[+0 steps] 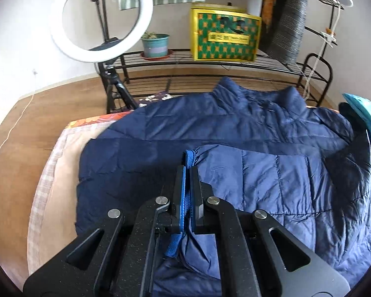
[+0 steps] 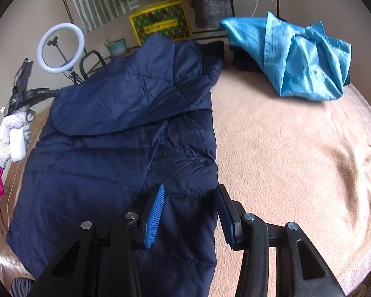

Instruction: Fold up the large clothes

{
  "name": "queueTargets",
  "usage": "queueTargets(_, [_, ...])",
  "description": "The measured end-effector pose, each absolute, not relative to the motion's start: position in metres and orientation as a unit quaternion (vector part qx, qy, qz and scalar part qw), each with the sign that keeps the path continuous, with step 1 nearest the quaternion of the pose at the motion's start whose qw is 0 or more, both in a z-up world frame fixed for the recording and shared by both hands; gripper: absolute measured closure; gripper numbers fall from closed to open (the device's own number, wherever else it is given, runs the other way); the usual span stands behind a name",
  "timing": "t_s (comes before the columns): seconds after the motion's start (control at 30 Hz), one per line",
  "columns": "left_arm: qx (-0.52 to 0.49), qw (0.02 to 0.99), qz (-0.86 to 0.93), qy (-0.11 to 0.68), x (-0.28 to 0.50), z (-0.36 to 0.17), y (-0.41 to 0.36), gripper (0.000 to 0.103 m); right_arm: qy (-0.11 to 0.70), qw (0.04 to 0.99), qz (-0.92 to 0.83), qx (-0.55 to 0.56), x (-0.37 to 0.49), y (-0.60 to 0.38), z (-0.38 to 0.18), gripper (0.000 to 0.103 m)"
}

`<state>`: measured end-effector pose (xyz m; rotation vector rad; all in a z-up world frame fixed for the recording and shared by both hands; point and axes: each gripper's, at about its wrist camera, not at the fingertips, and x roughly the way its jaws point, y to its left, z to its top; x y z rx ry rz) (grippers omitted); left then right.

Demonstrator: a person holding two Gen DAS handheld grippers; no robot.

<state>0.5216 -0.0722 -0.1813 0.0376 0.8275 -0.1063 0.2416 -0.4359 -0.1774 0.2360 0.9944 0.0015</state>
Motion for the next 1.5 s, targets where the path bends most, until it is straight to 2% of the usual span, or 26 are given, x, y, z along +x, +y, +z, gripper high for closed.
queueTargets(0.23, [-0.039, 0.909, -0.019, 0.415, 0.544, -0.2, -0.035, 0.102, 0.487, 0.867, -0.004, 0.104, 0.242, -0.432, -0.191, 0.057])
queueTargets(0.47, [-0.002, 0.907, 0.012, 0.421, 0.552, -0.217, -0.031, 0.102, 0.491, 0.866, -0.01, 0.097, 0.246, -0.428, -0.19, 0.057])
queueTargets(0.7, [-0.052, 0.906, 0.006, 0.419, 0.531, -0.191, 0.006, 0.094, 0.491, 0.864, -0.019, 0.109, 0.247, -0.427, -0.185, 0.057])
queueTargets(0.83, [-0.056, 0.913, -0.019, 0.405, 0.493, -0.161, 0.03, 0.092, 0.473, 0.871, -0.016, 0.136, 0.232, -0.429, -0.17, 0.057])
queueTargets(0.97, [-0.051, 0.914, -0.042, 0.4, 0.445, -0.137, 0.053, 0.077, 0.462, 0.876, -0.016, 0.134, 0.214, -0.428, -0.154, 0.057])
queueTargets(1.13, [-0.072, 0.906, -0.066, 0.411, 0.382, -0.121, 0.076, 0.075, 0.445, 0.884, -0.015, 0.145, 0.187, -0.432, -0.131, 0.057])
queueTargets(1.27, [-0.077, 0.904, -0.08, 0.412, 0.323, -0.114, 0.089, 0.054, 0.437, 0.886, -0.012, 0.157, 0.165, -0.439, -0.119, 0.056])
queueTargets(1.5, [-0.097, 0.885, -0.087, 0.448, 0.224, -0.138, 0.12, 0.054, 0.433, 0.888, -0.002, 0.155, 0.115, -0.449, -0.113, 0.047])
